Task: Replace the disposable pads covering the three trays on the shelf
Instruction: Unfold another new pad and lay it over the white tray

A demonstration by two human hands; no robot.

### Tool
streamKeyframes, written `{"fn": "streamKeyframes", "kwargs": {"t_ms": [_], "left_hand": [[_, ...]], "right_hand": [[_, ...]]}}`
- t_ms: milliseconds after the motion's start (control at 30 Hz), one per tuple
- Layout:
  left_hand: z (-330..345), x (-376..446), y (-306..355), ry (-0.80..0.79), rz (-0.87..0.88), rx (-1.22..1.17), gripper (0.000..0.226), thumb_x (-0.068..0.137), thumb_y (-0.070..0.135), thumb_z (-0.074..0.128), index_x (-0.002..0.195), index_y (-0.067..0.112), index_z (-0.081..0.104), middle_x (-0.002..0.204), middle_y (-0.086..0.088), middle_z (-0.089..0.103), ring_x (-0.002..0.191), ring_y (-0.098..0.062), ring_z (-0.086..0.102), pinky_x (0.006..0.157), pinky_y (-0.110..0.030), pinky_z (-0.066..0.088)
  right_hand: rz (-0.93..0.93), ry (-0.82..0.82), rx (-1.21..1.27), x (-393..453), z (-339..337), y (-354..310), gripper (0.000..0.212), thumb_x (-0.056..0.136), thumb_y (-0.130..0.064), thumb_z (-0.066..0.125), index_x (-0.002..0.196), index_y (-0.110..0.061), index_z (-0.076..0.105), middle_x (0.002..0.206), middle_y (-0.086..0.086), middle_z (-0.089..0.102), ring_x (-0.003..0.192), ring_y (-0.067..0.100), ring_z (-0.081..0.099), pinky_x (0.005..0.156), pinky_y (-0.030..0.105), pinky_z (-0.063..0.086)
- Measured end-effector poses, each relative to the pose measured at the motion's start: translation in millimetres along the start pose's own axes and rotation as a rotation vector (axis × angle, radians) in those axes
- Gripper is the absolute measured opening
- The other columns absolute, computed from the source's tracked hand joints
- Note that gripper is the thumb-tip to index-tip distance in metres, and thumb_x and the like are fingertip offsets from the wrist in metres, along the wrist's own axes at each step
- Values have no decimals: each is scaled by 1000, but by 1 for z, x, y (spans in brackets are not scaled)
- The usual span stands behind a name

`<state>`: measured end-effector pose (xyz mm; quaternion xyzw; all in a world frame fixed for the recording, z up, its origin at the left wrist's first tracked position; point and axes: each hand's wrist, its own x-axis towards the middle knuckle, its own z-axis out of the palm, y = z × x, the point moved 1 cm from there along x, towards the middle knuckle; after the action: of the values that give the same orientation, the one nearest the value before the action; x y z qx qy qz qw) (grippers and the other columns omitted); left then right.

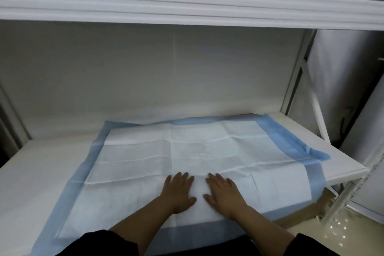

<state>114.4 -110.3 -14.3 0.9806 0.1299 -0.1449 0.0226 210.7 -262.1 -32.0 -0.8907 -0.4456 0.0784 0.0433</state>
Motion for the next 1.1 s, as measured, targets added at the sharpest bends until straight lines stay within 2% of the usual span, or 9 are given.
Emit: {"fn": "streamKeyframes", "kwargs": {"t_ms": [67,100,167,233,367,533,700,967,1100], "left_hand": [[7,-6,8,39,22,-3,73,97,52,32,153,21,-4,160,-3,-12,147,-21,-10,119,-44,-6],[11,-10,12,55,33,-2,74,96,52,33,153,22,-4,160,-3,-13,147,-21,-11,119,-44,-6],[20,-16,18,67,65,23,76,95,52,35,153,21,-5,159,-3,-16,147,-21,-13,118,-45,-8],[28,-21,23,79,94,60,81,93,54,37,153,21,-7,158,-3,-20,146,-22,-17,117,-45,-10],[39,-32,32,89,115,84,96,85,63,44,152,21,-10,157,-4,-23,145,-24,-21,117,-48,-12],[49,-46,40,65,106,235,117,76,70,56,149,17,-19,152,-11,-33,140,-34,-29,112,-56,-18],[60,-51,47,93,58,366,125,76,62,64,144,15,-29,140,-16,-45,136,-42,-32,107,-61,-20],[61,-52,51,165,129,386,99,91,51,50,147,17,-24,143,-15,-41,135,-40,-33,106,-58,-20],[53,-53,54,210,206,363,72,100,41,34,152,13,-8,156,-10,-25,137,-31,-31,109,-53,-19]], "right_hand": [[-5,69,-36,-11,5,-1,98,79,-72,-12,146,-19,37,155,-5,27,143,14,27,115,35,22],[16,74,-54,-18,9,-1,81,91,-66,3,136,-21,53,146,-6,43,133,13,45,109,33,34],[-4,66,-61,-29,17,0,59,87,-58,31,120,-24,66,130,-7,60,117,11,60,102,30,36],[-56,89,-45,-35,26,1,57,80,-56,38,118,-24,67,127,-6,62,115,12,60,101,32,33],[-77,192,-117,-47,33,1,57,77,-55,39,116,-25,68,125,-7,64,114,11,62,89,34,52],[-46,188,-149,-58,42,0,60,75,-55,40,122,-26,65,130,-6,61,118,15,60,92,35,48],[-40,166,-148,-66,44,-1,63,73,-56,41,123,-24,63,131,-3,60,118,19,60,89,41,51],[-72,227,-137,-70,48,4,60,75,-53,40,124,-26,60,131,-3,60,117,18,60,89,39,51],[-122,280,-119,-72,43,4,54,80,-54,40,122,-28,62,130,-6,60,116,13,60,90,35,52]]}}
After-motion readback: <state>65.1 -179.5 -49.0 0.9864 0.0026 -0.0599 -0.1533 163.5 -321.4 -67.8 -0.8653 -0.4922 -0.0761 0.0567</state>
